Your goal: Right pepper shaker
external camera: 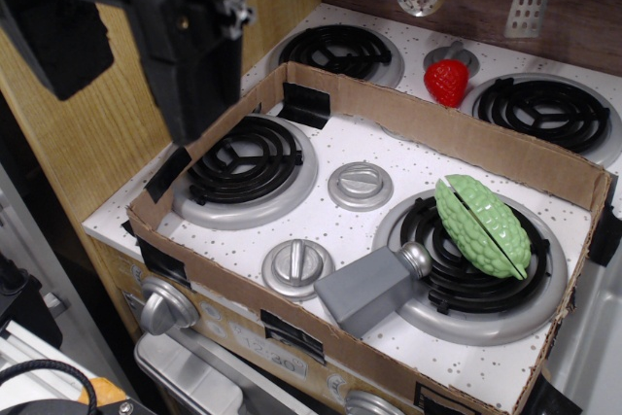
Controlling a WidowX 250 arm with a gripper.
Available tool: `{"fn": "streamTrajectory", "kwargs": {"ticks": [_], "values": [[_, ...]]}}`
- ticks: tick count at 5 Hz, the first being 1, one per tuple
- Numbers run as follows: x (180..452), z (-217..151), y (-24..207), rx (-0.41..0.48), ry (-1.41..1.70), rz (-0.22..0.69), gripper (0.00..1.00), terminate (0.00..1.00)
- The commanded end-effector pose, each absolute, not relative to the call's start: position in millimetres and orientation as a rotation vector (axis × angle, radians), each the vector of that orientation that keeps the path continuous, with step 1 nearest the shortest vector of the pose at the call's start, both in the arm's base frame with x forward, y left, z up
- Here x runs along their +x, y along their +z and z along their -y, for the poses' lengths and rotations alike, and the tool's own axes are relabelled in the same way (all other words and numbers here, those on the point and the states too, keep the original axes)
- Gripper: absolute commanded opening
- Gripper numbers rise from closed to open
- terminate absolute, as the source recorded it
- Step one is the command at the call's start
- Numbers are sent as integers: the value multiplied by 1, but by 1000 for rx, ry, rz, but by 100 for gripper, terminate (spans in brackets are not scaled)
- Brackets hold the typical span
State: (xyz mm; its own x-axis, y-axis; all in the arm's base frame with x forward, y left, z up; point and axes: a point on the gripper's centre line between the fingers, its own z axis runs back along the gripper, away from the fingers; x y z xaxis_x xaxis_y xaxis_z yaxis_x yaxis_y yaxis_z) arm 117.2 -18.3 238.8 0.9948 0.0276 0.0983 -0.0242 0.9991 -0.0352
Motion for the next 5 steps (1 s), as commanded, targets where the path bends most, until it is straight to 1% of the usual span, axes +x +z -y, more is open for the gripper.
{"fn": "streamTrajectory", "kwargs": {"ticks": [1,3,4,5], "values": [[117,18,239,-34,26,99,100,0],[145,38,211,37,-77,215,100,0],[160,48,197,33,-92,251,100,0],[182,58,175,9,-133,277,100,0]]}}
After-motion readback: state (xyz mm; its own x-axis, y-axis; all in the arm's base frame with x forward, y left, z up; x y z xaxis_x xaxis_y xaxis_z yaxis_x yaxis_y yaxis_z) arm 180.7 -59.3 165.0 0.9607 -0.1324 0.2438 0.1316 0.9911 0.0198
